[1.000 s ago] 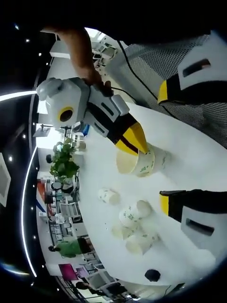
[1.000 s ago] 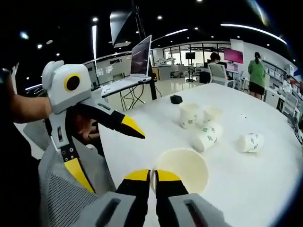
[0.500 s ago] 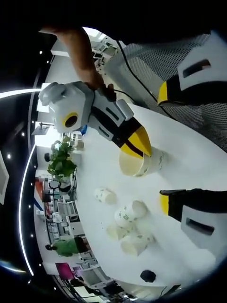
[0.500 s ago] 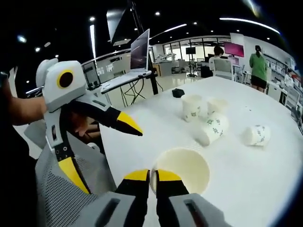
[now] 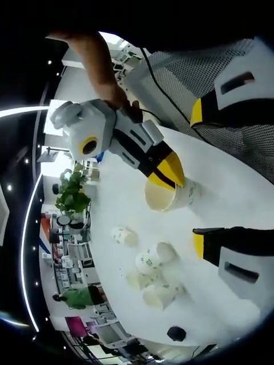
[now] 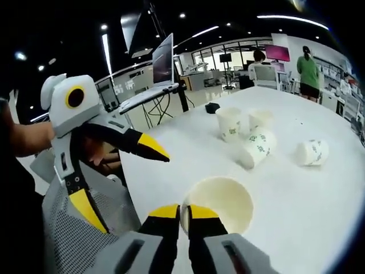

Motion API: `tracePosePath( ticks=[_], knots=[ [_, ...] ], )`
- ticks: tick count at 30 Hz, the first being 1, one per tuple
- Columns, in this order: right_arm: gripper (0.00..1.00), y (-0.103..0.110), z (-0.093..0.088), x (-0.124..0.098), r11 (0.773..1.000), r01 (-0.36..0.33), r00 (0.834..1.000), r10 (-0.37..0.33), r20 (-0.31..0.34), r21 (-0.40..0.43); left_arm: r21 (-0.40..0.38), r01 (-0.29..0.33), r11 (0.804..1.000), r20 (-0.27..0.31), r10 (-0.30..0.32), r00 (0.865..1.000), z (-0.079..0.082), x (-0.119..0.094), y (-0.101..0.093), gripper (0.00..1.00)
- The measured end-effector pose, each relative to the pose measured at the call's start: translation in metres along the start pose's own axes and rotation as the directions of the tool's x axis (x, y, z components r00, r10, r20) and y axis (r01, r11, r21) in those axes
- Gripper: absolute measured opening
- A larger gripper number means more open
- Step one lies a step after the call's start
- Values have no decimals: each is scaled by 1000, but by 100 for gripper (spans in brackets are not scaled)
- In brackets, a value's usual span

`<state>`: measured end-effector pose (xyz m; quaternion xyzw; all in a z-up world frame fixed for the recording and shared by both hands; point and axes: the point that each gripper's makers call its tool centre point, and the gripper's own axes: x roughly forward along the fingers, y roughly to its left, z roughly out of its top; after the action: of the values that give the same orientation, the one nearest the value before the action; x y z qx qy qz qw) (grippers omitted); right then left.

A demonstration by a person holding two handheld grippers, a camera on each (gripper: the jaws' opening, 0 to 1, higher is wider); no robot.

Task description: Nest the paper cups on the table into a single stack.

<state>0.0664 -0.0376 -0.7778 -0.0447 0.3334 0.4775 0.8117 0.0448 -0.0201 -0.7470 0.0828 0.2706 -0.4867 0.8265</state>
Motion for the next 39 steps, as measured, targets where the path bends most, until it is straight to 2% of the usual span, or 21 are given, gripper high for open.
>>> tracePosePath(
  ticks=[12,17,31,39],
  knots=[
    [2,1,0,2,1000,-4,1000,4,-1,8,-10,-7,1000,-2,7,1000,-3,-2,2,70],
    [2,9,2,1,1000,-17,1000,17,-4,-22,-12,-10,1000,-2,10,1000,-3,-3,3,70],
    [8,10,19,-14,998,-2,998,6,59,-65,-8,-12,1000,9,12,1000,4,-4,9,70],
    [19,6,31,-34,996,51,992,-42,117,-70,-20,-26,999,29,26,999,11,-6,23,70]
  ],
)
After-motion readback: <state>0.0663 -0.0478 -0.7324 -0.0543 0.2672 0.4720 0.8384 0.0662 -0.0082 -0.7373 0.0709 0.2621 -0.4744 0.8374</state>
